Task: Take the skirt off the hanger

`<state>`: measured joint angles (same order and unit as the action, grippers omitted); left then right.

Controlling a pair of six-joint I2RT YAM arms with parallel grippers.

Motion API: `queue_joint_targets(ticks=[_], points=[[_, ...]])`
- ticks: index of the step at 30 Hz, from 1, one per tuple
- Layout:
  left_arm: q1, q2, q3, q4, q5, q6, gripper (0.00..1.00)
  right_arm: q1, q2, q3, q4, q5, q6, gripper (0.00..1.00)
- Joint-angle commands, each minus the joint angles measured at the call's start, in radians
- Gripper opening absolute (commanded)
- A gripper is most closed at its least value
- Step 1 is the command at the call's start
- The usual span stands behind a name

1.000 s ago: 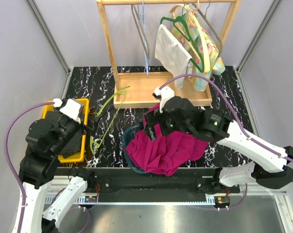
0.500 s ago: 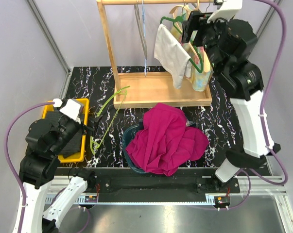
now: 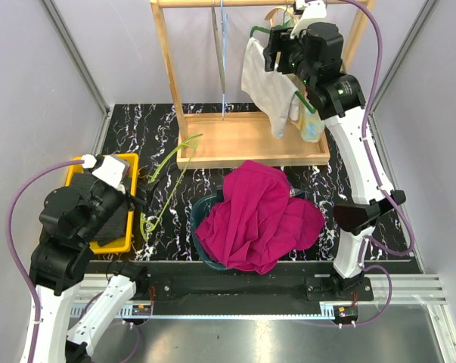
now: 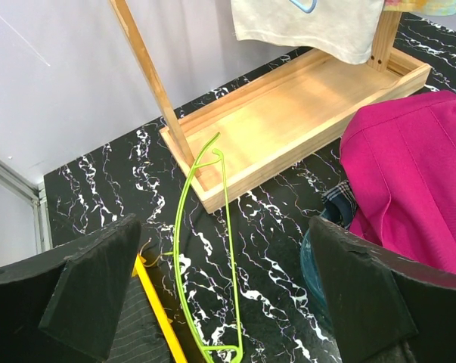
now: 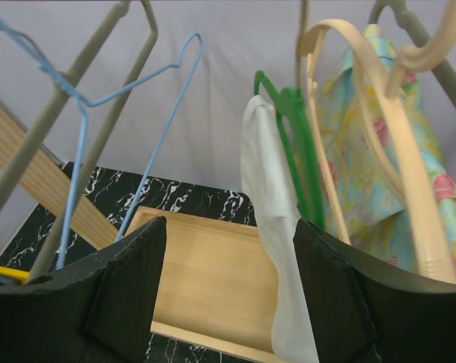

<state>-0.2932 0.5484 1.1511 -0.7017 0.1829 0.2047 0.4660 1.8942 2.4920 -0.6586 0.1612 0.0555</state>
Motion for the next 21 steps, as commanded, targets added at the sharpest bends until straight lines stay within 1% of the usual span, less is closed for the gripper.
queue_joint_targets(ticks=[1, 9, 13, 16, 18, 21], points=[[0.005, -0.011, -0.013, 0.048, 0.003, 0.002, 0.99, -0.052, -0.003, 0.047, 0.045, -0.071, 0.038, 0.76], [0.005, -0.019, -0.033, 0.050, -0.006, 0.006, 0.99, -0.069, 0.034, 0.047, 0.050, -0.140, 0.070, 0.75], [0.005, -0.028, -0.050, 0.051, -0.007, 0.009, 0.99, -0.069, 0.006, 0.016, 0.057, -0.203, 0.087, 0.75], [0.005, -0.027, -0.053, 0.053, -0.007, 0.007, 0.99, -0.069, -0.010, -0.007, 0.071, -0.183, 0.081, 0.76], [0.005, -0.028, -0.054, 0.056, -0.003, 0.002, 0.99, -0.075, -0.015, -0.005, 0.073, -0.184, 0.076, 0.79], [0.003, -0.033, -0.057, 0.053, -0.005, 0.002, 0.99, -0.081, -0.027, -0.001, 0.073, -0.195, 0.083, 0.80]])
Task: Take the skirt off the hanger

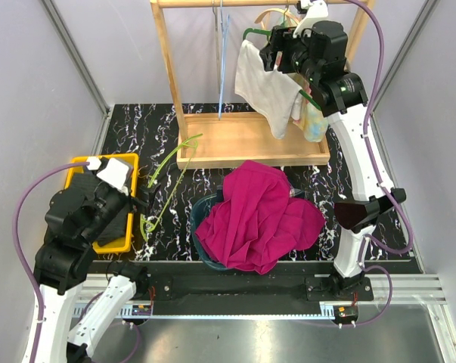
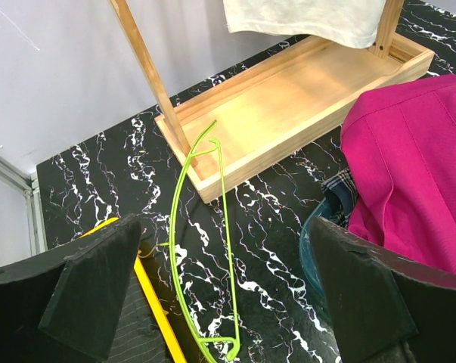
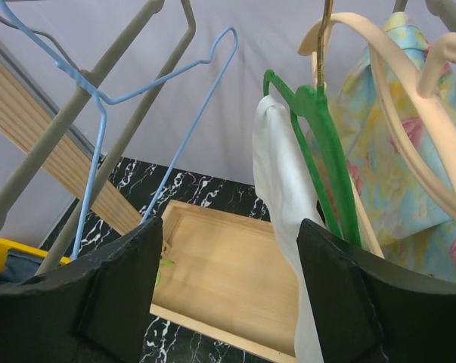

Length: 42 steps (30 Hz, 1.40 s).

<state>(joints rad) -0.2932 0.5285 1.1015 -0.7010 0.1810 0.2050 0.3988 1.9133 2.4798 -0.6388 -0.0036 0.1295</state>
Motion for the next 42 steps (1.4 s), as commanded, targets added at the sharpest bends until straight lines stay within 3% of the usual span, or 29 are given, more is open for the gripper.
queue_joint_targets(ticks=[1, 15, 42], points=[[0.005, -0.016, -0.011, 0.054, -0.006, 0.002, 0.99, -0.015, -0.062, 0.010, 0.053, -0.039, 0.007, 0.80], [0.005, -0.039, -0.055, 0.061, -0.006, -0.004, 0.99, -0.015, -0.146, -0.044, 0.071, -0.030, -0.016, 0.85], [0.005, -0.048, -0.037, 0.047, -0.023, 0.013, 0.99, -0.066, 0.021, -0.019, 0.103, -0.085, 0.036, 0.83]])
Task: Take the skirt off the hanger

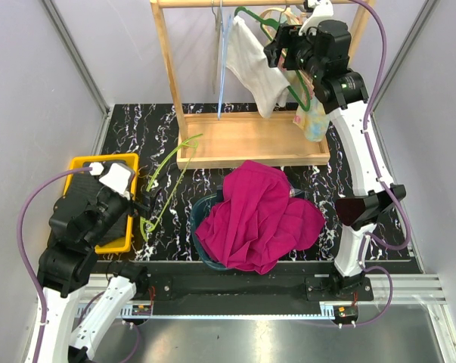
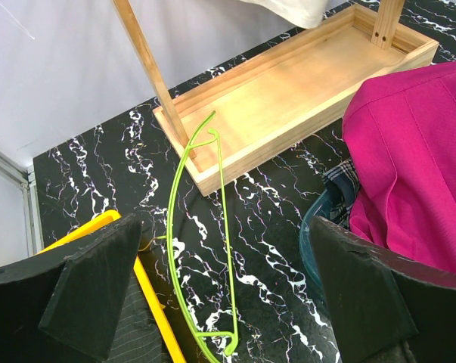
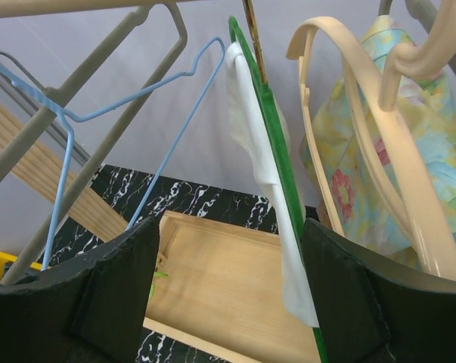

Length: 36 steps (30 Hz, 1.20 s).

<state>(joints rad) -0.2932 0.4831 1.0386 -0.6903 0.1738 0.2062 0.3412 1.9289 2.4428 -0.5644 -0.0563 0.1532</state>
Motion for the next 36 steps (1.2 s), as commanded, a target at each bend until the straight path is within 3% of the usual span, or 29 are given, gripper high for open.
queue_joint_targets(ticks=[1, 14, 17, 21, 22, 28, 33, 36], points=[[0.005, -0.003, 0.024, 0.038, -0.013, 0.009, 0.99, -0.007, 0.001, 0.012, 0.029, -0.027, 0.003, 0.83], [0.005, 0.008, 0.024, 0.052, -0.003, -0.004, 0.99, -0.013, -0.008, -0.027, 0.049, -0.020, -0.024, 0.81], [0.005, 0.005, 0.026, 0.054, -0.003, -0.004, 0.99, -0.014, -0.004, -0.036, 0.049, -0.039, -0.017, 0.71], [0.005, 0.000, 0.018, 0.052, -0.013, 0.001, 0.99, -0.013, -0.002, -0.050, 0.054, -0.050, -0.017, 0.38], [0.005, -0.001, 0.017, 0.054, -0.011, -0.001, 0.99, -0.013, -0.002, -0.050, 0.054, -0.050, -0.017, 0.24], [0.005, -0.003, 0.015, 0.054, -0.011, -0.002, 0.99, -0.013, -0.019, -0.059, 0.066, -0.053, -0.038, 0.02], [0.005, -0.006, 0.014, 0.054, -0.010, -0.007, 0.99, -0.010, -0.073, -0.134, 0.158, -0.047, -0.099, 0.00], [0.005, -0.008, 0.011, 0.055, -0.008, -0.008, 0.99, -0.005, -0.166, -0.281, 0.371, -0.024, -0.113, 0.00]])
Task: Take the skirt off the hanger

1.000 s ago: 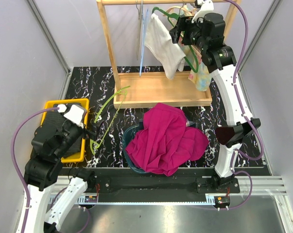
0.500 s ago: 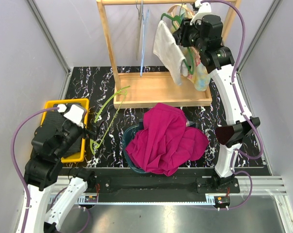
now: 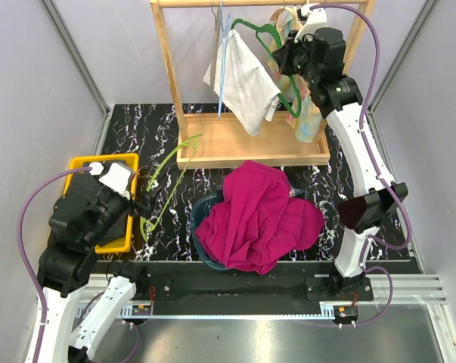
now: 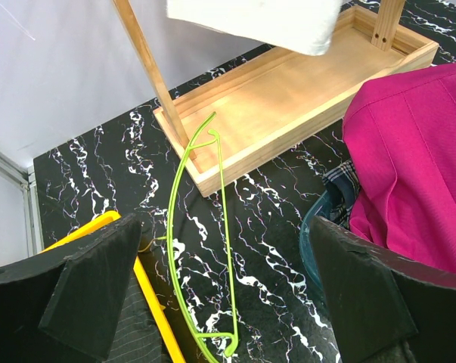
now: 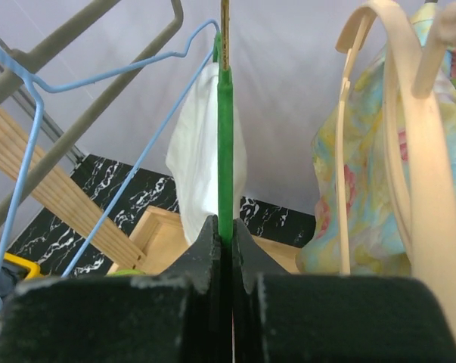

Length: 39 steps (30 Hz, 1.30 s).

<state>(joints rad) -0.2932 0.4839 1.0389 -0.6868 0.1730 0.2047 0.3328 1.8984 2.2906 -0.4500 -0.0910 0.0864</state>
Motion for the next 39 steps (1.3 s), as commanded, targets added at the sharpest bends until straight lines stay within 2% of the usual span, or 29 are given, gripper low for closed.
queue_joint_targets(ticks=[1, 7, 13, 16, 20, 24, 26, 31, 35, 39], points=[[0.005, -0.007, 0.012, 0.050, -0.007, -0.007, 0.99, 0.003, -0.153, -0.150, 0.337, 0.017, -0.048, 0.00], [0.005, -0.002, 0.027, 0.050, -0.001, -0.014, 0.99, 0.003, -0.196, -0.134, 0.376, 0.053, -0.080, 0.00], [0.005, 0.005, 0.039, 0.050, 0.014, -0.018, 0.99, 0.003, -0.289, -0.218, 0.398, 0.056, -0.119, 0.00], [0.005, 0.018, 0.064, 0.047, 0.026, -0.025, 0.99, 0.003, -0.395, -0.282, 0.358, 0.039, -0.093, 0.00], [0.012, 0.028, 0.107, 0.036, 0.072, -0.057, 0.99, 0.012, -0.582, -0.521, 0.338, -0.001, -0.050, 0.00], [0.019, 0.061, 0.170, 0.030, 0.143, -0.097, 0.99, 0.015, -0.749, -0.646, 0.219, -0.059, -0.048, 0.00], [0.020, 0.091, 0.223, 0.032, 0.189, -0.134, 0.99, 0.015, -0.837, -0.683, 0.176, -0.136, -0.028, 0.00], [0.022, 0.163, 0.317, 0.065, 0.417, -0.249, 0.99, 0.014, -1.005, -0.704, 0.004, -0.295, 0.025, 0.00], [0.022, 0.242, 0.377, 0.151, 0.517, -0.343, 0.99, 0.014, -1.104, -0.682, -0.129, -0.358, 0.042, 0.00], [0.022, 0.292, 0.449, 0.202, 0.500, -0.376, 0.99, 0.015, -1.147, -0.582, -0.254, -0.407, 0.058, 0.00]])
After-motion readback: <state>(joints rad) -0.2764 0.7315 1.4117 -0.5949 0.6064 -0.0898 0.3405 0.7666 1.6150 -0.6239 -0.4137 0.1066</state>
